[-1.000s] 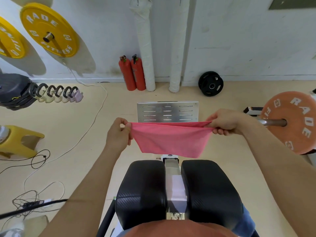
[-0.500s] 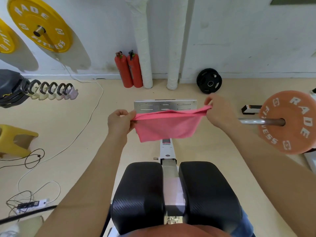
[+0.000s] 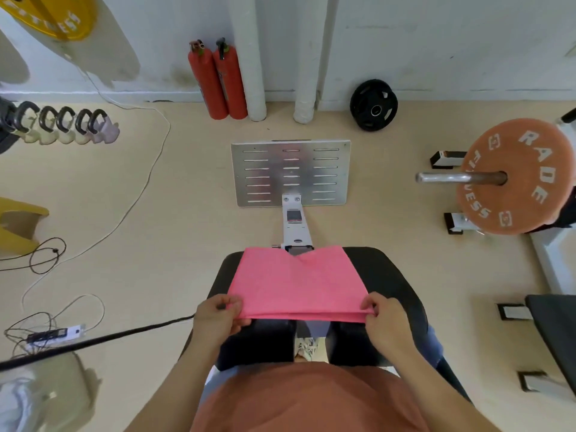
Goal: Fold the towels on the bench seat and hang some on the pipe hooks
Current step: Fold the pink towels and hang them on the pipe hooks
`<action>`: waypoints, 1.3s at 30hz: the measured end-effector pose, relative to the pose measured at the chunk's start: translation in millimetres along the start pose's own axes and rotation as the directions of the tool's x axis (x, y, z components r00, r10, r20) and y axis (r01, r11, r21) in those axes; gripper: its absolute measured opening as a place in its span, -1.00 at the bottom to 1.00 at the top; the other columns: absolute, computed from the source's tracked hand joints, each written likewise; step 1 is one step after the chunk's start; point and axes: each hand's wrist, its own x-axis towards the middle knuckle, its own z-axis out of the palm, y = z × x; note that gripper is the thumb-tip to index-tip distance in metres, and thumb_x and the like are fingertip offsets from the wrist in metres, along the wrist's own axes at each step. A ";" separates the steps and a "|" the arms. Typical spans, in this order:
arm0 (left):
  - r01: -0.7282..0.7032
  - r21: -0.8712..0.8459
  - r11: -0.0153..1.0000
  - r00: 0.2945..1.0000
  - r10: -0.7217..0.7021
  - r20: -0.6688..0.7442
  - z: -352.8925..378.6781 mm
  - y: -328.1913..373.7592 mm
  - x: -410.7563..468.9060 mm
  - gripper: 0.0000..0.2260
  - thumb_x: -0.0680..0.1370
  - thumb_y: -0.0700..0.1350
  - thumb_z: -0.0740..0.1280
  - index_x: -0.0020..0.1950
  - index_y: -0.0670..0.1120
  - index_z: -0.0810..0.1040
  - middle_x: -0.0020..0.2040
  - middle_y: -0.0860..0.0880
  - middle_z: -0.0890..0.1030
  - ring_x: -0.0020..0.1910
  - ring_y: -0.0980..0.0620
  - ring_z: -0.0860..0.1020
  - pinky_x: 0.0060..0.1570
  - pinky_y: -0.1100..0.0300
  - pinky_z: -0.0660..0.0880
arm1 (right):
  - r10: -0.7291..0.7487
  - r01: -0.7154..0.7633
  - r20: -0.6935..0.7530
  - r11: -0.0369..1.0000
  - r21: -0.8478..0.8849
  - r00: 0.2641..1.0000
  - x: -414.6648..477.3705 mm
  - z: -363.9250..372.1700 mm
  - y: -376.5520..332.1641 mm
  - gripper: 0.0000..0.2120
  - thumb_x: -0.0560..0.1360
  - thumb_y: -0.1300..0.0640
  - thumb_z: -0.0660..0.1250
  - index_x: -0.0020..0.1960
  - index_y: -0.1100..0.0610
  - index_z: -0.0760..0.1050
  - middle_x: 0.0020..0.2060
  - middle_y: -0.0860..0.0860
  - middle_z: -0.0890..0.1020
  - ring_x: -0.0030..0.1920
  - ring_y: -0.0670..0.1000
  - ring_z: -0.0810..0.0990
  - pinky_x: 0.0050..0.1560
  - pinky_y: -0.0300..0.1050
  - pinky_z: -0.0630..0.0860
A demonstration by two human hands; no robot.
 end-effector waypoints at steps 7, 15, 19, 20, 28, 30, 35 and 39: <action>-0.018 -0.002 1.000 1.000 0.018 -0.016 -5.9 -9.3 -8.5 -0.97 0.53 -0.20 0.37 -0.05 -0.13 0.57 -0.16 -0.13 0.64 -0.43 0.02 0.64 -0.42 0.28 0.54 | 0.232 -0.273 0.168 0.918 0.289 0.958 -8.5 -1.4 -7.7 -0.72 0.51 0.34 0.01 -0.05 0.07 0.43 -0.34 0.15 0.55 -0.50 0.05 0.51 -0.39 -0.15 0.49; 0.091 -0.195 0.977 0.989 -0.065 0.137 -19.4 -13.9 -14.9 -0.80 0.57 -0.39 0.19 0.00 -0.22 0.59 -0.12 -0.19 0.62 -0.30 0.02 0.67 -0.35 0.33 0.56 | 0.269 -0.401 0.297 0.629 0.666 0.916 -25.2 -14.0 -4.3 -0.88 0.53 0.29 0.30 0.04 0.28 0.54 -0.14 0.31 0.66 -0.15 0.19 0.69 -0.13 -0.05 0.62; 0.113 -0.268 0.957 0.983 -0.068 0.170 -22.8 5.7 -13.9 -0.78 0.52 -0.46 0.19 0.00 -0.26 0.58 -0.12 -0.22 0.63 -0.26 -0.03 0.67 -0.32 0.30 0.57 | 0.349 -0.434 0.272 0.579 0.690 0.897 -16.7 -16.9 -7.3 -0.80 0.50 0.15 0.40 0.00 0.29 0.55 -0.16 0.25 0.68 -0.20 0.16 0.69 -0.23 -0.11 0.61; 0.096 -0.298 0.950 0.982 -0.042 0.185 -22.8 17.4 -11.2 -0.76 0.49 -0.48 0.19 0.01 -0.27 0.58 -0.13 -0.22 0.64 -0.25 -0.05 0.67 -0.32 0.29 0.58 | 0.339 -0.416 0.255 0.587 0.695 0.905 -12.0 -19.5 -12.0 -0.82 0.49 0.20 0.40 0.01 0.32 0.55 -0.18 0.24 0.67 -0.26 0.12 0.69 -0.30 -0.15 0.60; -0.528 0.052 0.848 0.847 0.520 0.109 -21.1 121.1 -26.9 -0.74 0.44 -0.40 0.36 -0.10 -0.05 0.67 -0.20 0.07 0.67 -0.34 0.32 0.57 -0.28 0.51 0.45 | 0.221 -0.210 0.126 0.417 0.884 0.967 29.8 -98.4 -85.0 -0.76 0.49 0.55 0.11 0.01 0.31 0.42 -0.20 0.25 0.49 -0.36 0.16 0.62 -0.50 -0.25 0.58; -0.588 0.041 0.807 0.806 0.582 0.111 -22.7 130.3 -30.7 -0.72 0.46 -0.38 0.36 -0.15 0.01 0.68 -0.23 0.16 0.67 -0.29 0.35 0.58 -0.22 0.50 0.46 | 0.213 -0.199 0.138 0.303 0.932 0.967 36.8 -109.8 -89.9 -0.67 0.50 0.56 0.08 0.18 0.34 0.42 -0.13 0.26 0.45 -0.15 0.21 0.58 -0.42 -0.20 0.61; -0.725 0.239 0.646 0.687 0.701 0.191 -25.2 115.1 -33.0 -0.64 0.44 -0.30 0.40 -0.17 0.22 0.69 -0.12 0.12 0.66 -0.07 0.14 0.58 -0.01 0.29 0.46 | 0.278 -0.249 0.288 -0.168 0.954 0.916 39.8 -102.1 -71.7 -0.56 0.56 0.50 0.04 0.40 0.29 0.31 0.25 0.29 0.35 0.33 0.31 0.39 -0.39 -0.07 0.64; -0.788 0.545 0.286 0.564 0.690 0.453 -28.9 42.6 -18.4 -0.74 0.39 -0.23 0.48 -0.11 0.15 0.70 -0.15 0.16 0.43 -0.09 0.02 0.38 -0.05 0.42 0.25 | 0.326 -0.436 0.458 -0.144 0.889 0.827 16.7 -50.4 -20.9 -0.53 0.22 0.11 0.62 -0.07 0.29 0.46 0.38 0.32 0.34 0.38 0.29 0.37 0.36 0.02 0.41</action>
